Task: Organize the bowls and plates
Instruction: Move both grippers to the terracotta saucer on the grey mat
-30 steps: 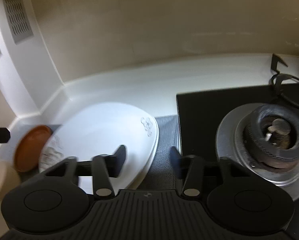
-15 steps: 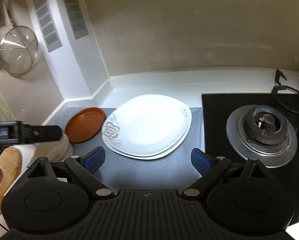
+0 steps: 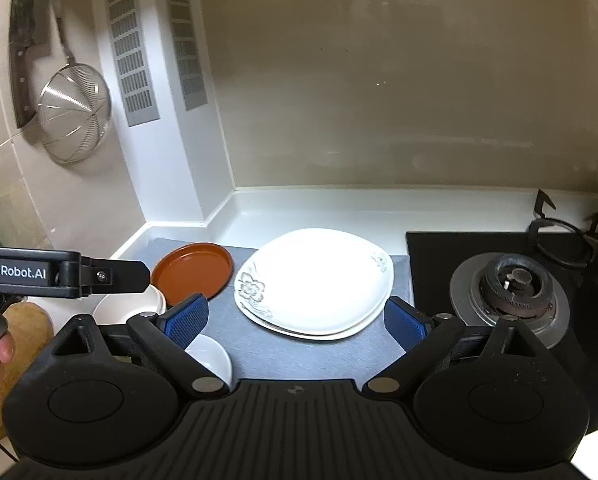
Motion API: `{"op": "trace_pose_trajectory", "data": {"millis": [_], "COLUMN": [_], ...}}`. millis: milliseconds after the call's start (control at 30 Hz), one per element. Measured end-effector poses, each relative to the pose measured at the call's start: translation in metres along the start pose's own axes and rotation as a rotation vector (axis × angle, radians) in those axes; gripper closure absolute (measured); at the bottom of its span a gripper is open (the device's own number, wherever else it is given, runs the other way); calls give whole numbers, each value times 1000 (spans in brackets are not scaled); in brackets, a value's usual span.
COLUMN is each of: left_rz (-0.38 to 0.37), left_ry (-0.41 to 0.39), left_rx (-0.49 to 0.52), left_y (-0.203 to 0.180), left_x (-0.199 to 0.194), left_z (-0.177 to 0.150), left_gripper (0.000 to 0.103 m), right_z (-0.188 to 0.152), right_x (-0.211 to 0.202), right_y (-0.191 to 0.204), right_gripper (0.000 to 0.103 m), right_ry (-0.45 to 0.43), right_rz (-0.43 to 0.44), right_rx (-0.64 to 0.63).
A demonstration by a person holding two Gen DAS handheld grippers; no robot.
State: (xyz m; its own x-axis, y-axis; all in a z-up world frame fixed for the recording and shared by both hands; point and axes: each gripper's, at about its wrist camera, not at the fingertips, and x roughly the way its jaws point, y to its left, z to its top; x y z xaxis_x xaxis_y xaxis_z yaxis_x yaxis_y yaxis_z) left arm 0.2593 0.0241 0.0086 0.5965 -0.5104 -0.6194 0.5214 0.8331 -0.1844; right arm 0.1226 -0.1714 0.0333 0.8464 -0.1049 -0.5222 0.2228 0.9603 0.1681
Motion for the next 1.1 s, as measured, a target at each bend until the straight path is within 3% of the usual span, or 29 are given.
{"op": "trace_pose_trajectory", "data": {"millis": [233, 400, 633, 867, 1100], "left_rz": [-51, -68, 66, 195, 269], "left_ry": [-17, -42, -30, 36, 141], "left_rx": [42, 12, -35, -111, -161], "left_y": [17, 35, 65, 100, 122], "left_x": [-16, -21, -2, 33, 84], "left_z": [10, 21, 45, 64, 75], "left_gripper": [0, 0, 0, 0, 0], "right_z": [9, 12, 23, 40, 58], "right_x": [0, -2, 19, 64, 118], "right_y": [32, 45, 51, 49, 55], "right_gripper": [7, 6, 6, 5, 5], "right_ry": [-12, -14, 2, 41, 70], "right_rz": [-2, -15, 37, 106, 138], "right_rx": [-39, -70, -107, -100, -129]}}
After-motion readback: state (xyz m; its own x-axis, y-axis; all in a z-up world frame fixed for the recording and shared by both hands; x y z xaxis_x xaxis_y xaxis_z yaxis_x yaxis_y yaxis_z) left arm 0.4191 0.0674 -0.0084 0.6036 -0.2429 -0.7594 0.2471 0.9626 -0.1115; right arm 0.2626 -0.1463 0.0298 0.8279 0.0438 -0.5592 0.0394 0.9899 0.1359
